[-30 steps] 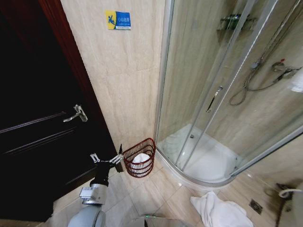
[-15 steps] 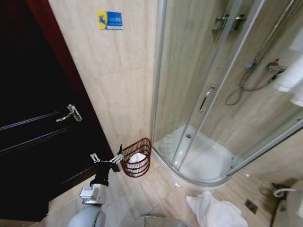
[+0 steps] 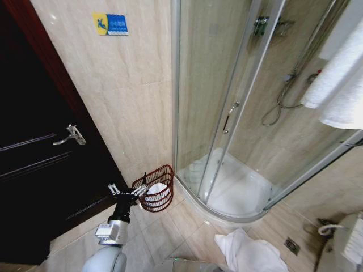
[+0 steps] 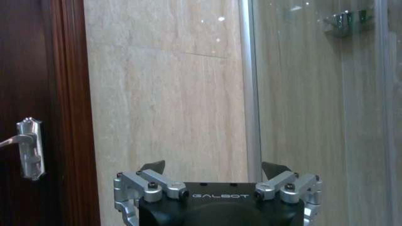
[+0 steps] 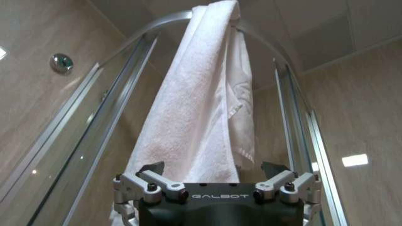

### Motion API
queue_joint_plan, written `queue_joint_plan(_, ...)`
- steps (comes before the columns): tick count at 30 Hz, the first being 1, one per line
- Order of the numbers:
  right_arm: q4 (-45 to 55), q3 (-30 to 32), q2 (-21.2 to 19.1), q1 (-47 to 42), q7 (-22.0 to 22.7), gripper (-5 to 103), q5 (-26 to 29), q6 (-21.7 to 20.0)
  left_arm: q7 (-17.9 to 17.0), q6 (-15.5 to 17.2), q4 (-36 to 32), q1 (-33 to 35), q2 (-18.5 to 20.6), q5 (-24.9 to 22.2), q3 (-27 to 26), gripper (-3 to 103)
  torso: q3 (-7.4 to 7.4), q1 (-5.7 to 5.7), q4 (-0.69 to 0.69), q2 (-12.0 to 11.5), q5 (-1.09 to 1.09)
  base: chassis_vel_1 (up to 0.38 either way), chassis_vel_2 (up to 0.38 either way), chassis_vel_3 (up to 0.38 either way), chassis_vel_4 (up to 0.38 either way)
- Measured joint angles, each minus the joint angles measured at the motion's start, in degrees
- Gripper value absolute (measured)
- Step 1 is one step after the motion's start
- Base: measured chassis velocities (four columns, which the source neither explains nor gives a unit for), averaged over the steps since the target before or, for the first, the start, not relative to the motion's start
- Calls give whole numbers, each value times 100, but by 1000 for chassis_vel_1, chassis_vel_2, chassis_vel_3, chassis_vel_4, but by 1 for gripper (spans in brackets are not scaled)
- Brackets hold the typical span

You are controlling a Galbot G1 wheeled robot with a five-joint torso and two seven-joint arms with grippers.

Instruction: Discard the used towel into the hamper.

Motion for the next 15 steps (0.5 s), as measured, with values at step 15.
queue_joint_plan(15, 4, 1011, -1482, 741, 244, 100, 945, -518, 0, 0, 0, 0, 2, 0, -1, 100, 0, 0, 0, 0, -1, 0, 0, 0, 0)
